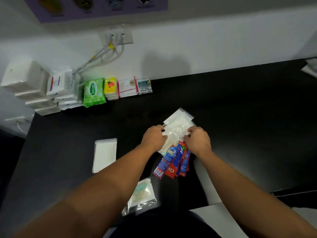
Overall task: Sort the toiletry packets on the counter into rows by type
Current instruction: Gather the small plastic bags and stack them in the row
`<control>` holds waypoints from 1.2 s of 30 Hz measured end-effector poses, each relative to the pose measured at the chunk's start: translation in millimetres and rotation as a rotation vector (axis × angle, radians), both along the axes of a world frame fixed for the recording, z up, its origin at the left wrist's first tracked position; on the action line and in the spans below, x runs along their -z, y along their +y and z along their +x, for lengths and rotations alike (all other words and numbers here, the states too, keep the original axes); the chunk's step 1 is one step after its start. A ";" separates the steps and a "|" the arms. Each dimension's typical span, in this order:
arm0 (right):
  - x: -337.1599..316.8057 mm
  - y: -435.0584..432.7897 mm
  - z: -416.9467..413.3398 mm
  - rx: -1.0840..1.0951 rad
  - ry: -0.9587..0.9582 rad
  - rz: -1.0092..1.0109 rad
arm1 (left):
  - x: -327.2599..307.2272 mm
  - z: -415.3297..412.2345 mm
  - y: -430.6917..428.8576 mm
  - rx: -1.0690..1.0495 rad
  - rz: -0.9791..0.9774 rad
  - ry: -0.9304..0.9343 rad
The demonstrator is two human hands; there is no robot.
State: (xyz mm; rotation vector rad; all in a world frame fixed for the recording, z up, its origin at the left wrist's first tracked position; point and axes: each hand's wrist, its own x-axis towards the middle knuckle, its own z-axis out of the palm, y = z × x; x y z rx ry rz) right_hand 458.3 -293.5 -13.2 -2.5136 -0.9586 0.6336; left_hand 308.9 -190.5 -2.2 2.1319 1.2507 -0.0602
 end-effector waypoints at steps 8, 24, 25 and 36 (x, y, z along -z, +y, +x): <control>-0.1 9.2 7.0 -0.142 0.029 -0.069 | -4.6 -14.6 0.3 -0.344 -0.081 -0.149; -30.8 74.2 -58.1 -0.266 0.873 0.398 | -39.7 -105.7 3.8 -0.597 -0.241 -0.658; -31.4 77.1 -65.8 -0.298 0.859 0.393 | -41.1 -112.3 4.0 -0.584 -0.236 -0.654; -14.2 102.1 -176.9 -0.360 0.830 0.128 | -21.6 -212.7 33.6 -0.770 -0.090 -0.408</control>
